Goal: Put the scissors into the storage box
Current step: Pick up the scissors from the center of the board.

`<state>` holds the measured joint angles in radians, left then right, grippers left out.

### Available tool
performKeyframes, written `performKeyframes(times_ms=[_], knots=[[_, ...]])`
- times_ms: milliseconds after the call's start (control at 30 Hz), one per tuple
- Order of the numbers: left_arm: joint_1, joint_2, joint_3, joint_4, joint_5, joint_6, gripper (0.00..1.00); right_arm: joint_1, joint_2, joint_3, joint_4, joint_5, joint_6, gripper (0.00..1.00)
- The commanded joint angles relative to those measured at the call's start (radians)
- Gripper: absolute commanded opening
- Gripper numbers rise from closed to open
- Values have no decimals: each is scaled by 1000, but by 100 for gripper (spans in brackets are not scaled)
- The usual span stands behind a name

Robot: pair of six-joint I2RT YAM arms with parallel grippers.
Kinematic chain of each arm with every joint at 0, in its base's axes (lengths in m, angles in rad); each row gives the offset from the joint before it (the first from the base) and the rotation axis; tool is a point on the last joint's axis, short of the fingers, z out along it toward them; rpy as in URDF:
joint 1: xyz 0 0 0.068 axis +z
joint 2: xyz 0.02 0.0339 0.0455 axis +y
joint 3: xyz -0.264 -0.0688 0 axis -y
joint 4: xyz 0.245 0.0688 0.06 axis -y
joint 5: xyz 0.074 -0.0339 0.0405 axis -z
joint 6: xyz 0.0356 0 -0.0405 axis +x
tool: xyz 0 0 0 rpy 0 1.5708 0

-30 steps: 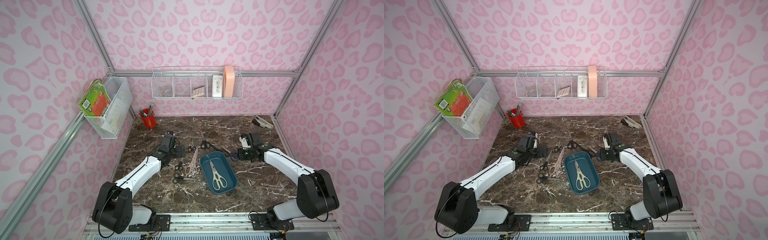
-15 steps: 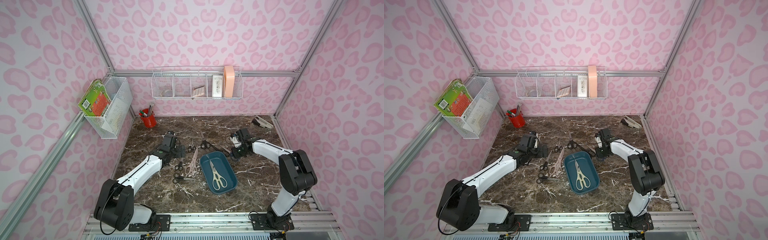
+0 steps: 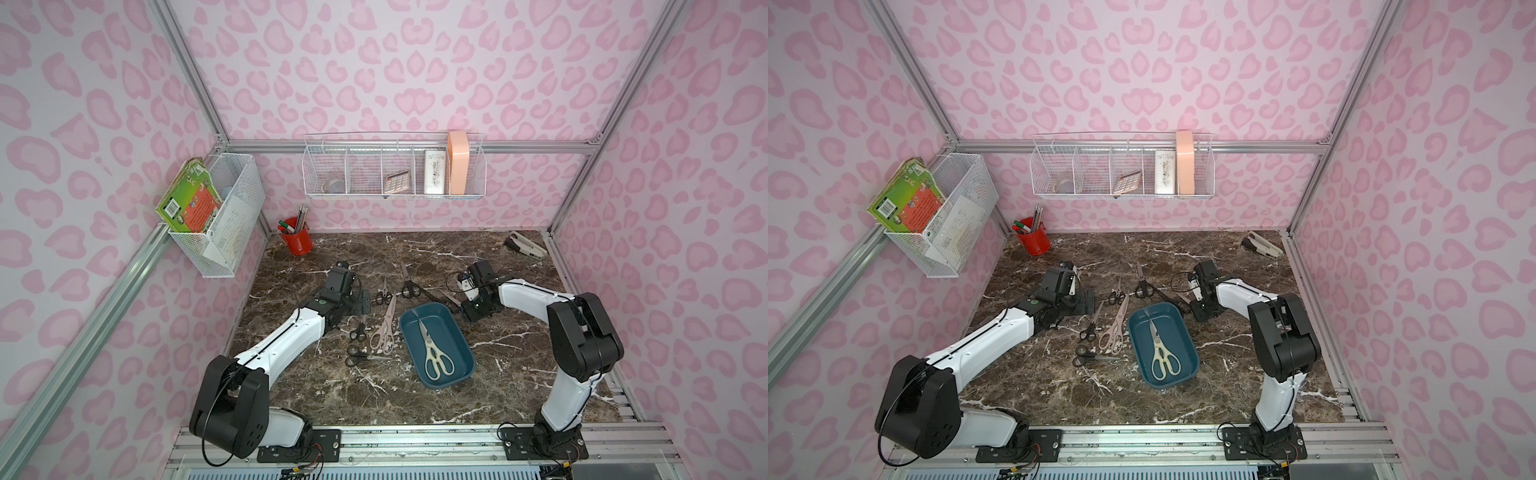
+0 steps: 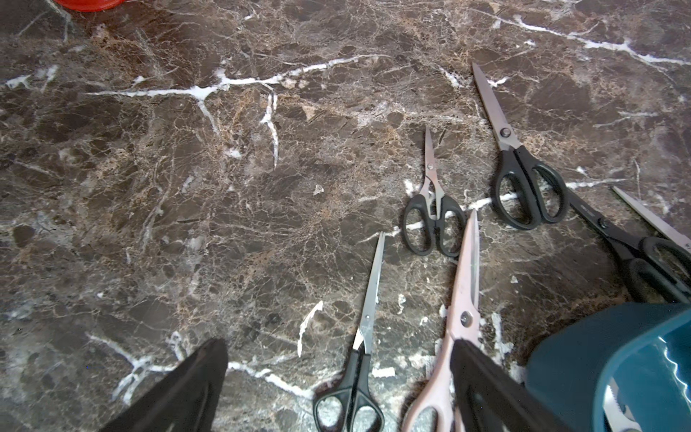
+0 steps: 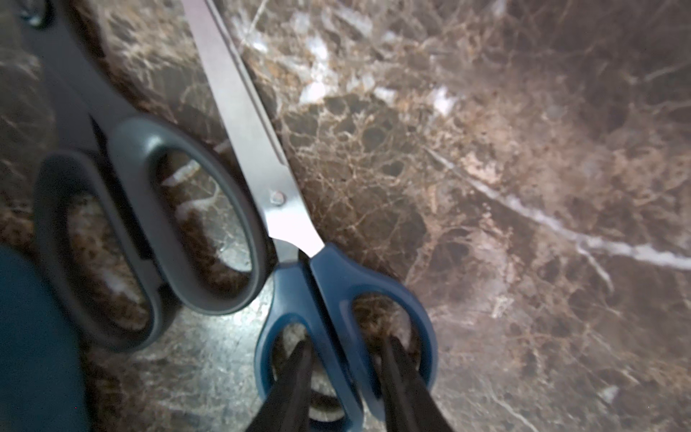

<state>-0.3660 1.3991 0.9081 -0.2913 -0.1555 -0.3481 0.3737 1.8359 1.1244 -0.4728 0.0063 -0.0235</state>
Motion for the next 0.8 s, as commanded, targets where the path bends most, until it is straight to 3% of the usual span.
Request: performKeyframes(times_ms=[0,167,400,767], knots=[[1,-4,7,-9,-16,9,98,2,3,-12,-4,-4,-6,34],[0,-8,5,-17,-27,11,98,2,49,-6,-32,22,-7,26],[0,-14,-1,-15,-40,14,98,2,52,-31,-20,36,3,1],[1,-8,1,-12,-42,3,98,2,-53,11,-50,65,105,0]])
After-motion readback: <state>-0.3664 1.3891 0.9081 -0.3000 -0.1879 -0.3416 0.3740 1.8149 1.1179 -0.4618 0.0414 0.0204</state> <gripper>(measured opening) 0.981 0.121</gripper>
